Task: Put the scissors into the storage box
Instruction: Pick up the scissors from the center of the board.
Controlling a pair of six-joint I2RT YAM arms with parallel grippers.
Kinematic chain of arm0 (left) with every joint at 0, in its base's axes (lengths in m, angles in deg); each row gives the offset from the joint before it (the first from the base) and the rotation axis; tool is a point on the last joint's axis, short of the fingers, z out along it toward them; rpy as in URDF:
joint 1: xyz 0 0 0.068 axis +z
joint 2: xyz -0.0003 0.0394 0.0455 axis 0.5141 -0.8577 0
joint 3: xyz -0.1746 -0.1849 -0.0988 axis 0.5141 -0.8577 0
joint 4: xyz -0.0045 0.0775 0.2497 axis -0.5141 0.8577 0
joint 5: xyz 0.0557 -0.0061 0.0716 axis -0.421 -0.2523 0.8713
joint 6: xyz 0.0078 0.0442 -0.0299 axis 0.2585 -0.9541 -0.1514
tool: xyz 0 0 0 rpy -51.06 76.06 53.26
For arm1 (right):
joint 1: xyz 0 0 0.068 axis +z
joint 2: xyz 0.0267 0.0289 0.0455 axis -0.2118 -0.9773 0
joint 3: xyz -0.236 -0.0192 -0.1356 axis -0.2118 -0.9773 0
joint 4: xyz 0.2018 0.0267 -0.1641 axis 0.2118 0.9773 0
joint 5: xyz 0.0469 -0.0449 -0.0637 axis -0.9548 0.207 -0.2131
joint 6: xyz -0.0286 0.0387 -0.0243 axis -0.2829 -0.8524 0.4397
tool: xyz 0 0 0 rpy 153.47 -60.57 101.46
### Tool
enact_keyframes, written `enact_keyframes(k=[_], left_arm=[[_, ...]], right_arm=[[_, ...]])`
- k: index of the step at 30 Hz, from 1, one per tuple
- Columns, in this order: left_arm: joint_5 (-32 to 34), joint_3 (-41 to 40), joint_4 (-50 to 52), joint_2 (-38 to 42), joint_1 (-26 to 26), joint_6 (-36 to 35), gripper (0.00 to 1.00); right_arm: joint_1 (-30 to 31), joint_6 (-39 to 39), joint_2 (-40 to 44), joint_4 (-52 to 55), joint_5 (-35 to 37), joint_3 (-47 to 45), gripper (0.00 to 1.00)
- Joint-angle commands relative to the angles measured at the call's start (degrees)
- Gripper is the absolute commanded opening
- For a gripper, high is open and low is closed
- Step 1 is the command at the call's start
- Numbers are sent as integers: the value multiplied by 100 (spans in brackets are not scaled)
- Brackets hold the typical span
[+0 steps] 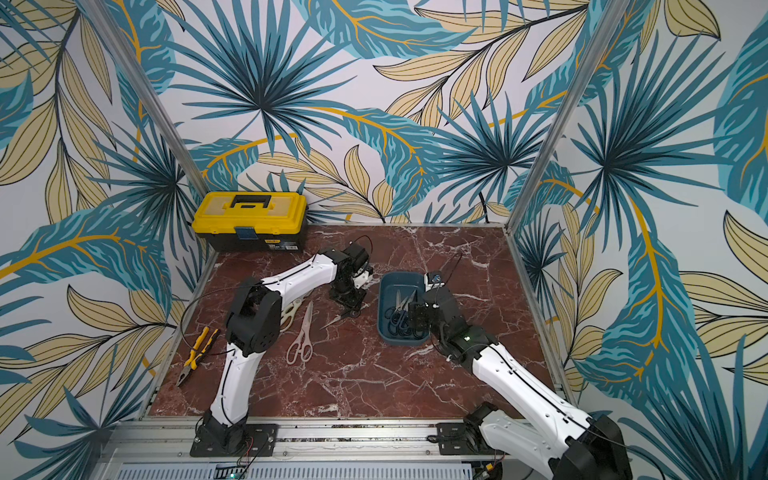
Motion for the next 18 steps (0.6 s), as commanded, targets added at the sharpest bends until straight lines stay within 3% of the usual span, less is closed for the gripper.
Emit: enact_keyframes(k=[1,18], left_arm=[[77,130,158,-222,-28,-329,38],[450,-563,-539,-97,-98,-185,26]], right_arm=[[16,-84,32,47,9,30,84],[15,-69,196,73,165,-30,85]])
